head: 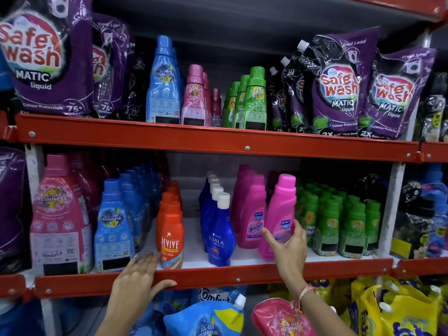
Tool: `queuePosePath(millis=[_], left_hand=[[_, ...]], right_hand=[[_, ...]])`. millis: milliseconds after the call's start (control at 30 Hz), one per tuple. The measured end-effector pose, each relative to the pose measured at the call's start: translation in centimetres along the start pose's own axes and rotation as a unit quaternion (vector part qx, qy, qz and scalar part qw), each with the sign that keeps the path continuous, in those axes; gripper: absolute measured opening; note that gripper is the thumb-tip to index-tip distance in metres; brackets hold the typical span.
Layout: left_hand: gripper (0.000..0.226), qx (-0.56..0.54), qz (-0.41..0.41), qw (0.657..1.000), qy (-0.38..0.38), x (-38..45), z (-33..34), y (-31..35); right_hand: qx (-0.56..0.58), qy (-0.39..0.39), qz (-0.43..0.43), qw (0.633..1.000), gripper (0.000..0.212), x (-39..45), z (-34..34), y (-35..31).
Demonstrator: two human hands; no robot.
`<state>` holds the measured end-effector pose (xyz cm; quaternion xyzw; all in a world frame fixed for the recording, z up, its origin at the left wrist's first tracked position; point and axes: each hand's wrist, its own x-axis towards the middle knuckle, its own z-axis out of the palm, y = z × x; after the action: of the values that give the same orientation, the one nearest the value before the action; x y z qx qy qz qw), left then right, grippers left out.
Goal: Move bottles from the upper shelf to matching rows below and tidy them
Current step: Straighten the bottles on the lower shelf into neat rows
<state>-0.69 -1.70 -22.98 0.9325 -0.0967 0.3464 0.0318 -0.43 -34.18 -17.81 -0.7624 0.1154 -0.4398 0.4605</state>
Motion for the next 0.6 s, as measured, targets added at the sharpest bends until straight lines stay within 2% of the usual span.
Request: queuePosePath(millis=[500, 600], left_hand=[[0.091, -0.005, 0.008, 1.000, -0.028, -0.1, 0.4, -0.4], [0.091, -0.014, -0.007, 0.998, -0.058, -0.2, 0.0, -0.3]], right_hand=[[-0.035, -0.086, 0.022, 0.995, 0.085, -1.0, 1.9, 0.3], [-0.044, -0.109, 0.023, 0.993, 0.090, -1.0, 1.4, 0.1]])
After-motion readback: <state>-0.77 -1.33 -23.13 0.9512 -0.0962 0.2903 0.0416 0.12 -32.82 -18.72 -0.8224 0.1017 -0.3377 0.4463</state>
